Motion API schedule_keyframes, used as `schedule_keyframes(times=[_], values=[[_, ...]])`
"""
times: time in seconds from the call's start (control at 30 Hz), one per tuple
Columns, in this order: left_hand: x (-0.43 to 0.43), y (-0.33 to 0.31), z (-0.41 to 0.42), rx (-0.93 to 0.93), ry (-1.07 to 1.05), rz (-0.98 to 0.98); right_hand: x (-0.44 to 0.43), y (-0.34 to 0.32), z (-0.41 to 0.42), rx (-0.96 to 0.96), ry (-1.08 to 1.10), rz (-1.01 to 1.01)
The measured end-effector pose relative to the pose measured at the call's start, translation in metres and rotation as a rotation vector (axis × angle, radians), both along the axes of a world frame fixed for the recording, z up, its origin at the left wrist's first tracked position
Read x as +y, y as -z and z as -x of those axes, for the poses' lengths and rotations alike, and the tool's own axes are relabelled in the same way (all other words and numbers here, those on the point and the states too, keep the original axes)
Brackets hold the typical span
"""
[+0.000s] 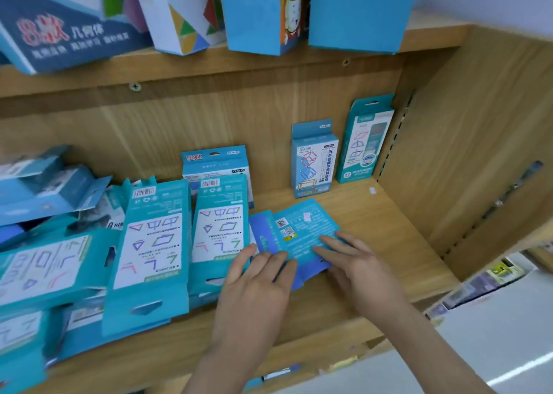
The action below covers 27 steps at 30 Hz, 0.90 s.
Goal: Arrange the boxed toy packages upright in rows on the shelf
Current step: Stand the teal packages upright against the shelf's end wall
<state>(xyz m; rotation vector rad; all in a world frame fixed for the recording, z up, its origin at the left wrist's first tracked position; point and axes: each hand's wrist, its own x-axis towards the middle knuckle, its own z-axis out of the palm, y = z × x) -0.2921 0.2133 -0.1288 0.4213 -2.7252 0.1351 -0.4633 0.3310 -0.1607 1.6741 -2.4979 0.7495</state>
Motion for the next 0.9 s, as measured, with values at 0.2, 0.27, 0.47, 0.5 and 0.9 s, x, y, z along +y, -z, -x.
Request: schedule_keyframes(times=[0.2, 0.27, 0.47, 0.5, 0.9], values=[[0.002, 0.004, 0.006, 0.023, -0.079, 0.022, 0.012, -0.051, 0.045, 0.015, -0.082, 0.153], [0.006, 0.004, 0.008, 0.032, -0.109, 0.037, 0.015, -0.083, 0.066, -0.034, 0.028, 0.144], [0.023, -0.005, 0.016, -0.001, -0.248, -0.005, 0.013, -0.097, 0.101, -0.210, 0.056, -0.025], [0.025, -0.006, 0.018, -0.018, -0.266, -0.007, 0.013, -0.093, 0.100, -0.202, 0.042, -0.047], [0.065, -0.040, 0.079, 0.310, -0.141, -0.606, 0.019, -0.086, 0.088, -0.272, -0.255, 0.070]])
